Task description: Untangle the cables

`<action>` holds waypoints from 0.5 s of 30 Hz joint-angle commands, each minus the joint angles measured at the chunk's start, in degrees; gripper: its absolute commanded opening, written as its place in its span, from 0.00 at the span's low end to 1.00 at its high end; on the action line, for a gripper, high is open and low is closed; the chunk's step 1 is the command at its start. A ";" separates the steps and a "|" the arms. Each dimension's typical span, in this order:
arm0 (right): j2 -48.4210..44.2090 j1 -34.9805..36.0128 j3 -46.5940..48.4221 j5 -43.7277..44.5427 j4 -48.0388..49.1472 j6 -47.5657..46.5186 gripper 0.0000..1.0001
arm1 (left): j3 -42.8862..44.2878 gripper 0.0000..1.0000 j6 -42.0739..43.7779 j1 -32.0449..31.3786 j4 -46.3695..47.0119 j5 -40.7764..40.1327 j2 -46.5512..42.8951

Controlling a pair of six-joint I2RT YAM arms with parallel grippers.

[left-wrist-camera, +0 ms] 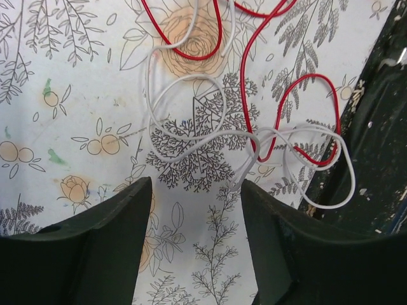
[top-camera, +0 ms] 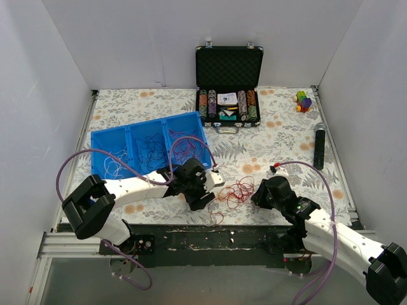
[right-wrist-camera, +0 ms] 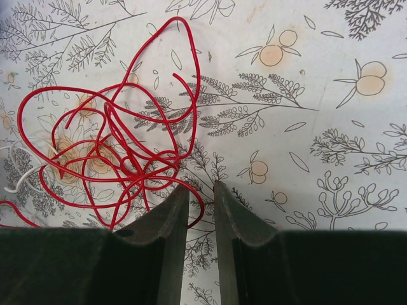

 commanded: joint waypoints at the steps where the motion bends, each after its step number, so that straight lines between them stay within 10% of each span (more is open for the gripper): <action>1: -0.26 -0.15 0.85 1.57 -0.20 -0.41 0.29 | -1.46 0.48 3.26 -0.25 2.47 -0.34 0.06; 10: -0.70 -0.15 0.85 1.57 -0.29 -0.32 0.27 | 0.03 0.32 2.39 -0.16 4.84 -0.26 1.20; 15: -1.05 -0.15 0.93 1.57 -0.64 -0.32 0.27 | 1.43 0.00 3.09 -0.16 3.71 -0.61 1.20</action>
